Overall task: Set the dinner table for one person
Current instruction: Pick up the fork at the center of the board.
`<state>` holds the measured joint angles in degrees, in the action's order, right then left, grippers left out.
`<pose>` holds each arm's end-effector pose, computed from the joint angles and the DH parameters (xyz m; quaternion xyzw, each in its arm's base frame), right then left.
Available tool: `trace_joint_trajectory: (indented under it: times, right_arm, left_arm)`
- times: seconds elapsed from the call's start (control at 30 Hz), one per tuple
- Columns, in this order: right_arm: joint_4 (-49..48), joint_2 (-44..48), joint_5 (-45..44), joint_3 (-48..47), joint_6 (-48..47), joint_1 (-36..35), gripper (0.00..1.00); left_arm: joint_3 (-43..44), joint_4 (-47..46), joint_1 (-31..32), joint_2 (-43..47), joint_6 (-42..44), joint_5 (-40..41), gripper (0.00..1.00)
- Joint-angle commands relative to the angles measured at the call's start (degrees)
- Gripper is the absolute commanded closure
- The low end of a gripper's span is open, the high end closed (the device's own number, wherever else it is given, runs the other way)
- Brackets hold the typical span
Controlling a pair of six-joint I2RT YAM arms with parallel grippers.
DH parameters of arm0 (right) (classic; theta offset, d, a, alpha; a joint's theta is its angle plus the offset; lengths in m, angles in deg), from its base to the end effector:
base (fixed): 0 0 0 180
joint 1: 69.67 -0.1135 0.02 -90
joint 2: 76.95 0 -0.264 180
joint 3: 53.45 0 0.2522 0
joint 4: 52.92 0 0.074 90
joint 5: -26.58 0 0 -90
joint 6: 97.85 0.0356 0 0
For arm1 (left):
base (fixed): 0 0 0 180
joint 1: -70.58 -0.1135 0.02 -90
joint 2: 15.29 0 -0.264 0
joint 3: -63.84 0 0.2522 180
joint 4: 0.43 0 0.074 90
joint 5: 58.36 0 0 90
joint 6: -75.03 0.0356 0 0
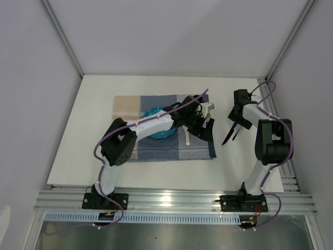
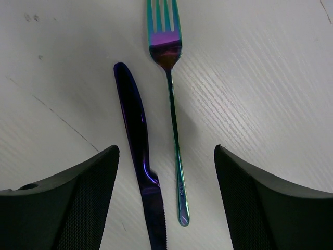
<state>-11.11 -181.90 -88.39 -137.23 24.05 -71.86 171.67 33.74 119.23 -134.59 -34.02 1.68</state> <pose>0.3719 -0.0008 0.1828 0.2922 0.9047 -0.1341 0.2797 0.2969 -0.3643 0.2186 0.3228 0.8399 -0.4019 0.1695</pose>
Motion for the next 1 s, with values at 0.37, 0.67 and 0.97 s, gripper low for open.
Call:
trace_joint_trajectory:
  times: [0.37,0.67,0.97]
  right_arm:
    - [-3.97,-2.89,2.47,-4.51,-0.17,6.32,0.33]
    - [-2.57,-8.34,4.84,-8.91,-1.05,7.56,0.41]
    - [-3.71,-10.36,7.13,-8.29,-0.7,7.73,0.52]
  left_arm:
    - [-5.56,-3.71,0.14,11.55,1.73,-1.34,0.11]
    - [-5.38,-2.83,0.14,11.9,2.61,-0.89,0.12]
    - [-5.82,-2.74,0.14,12.52,3.14,-0.54,0.13]
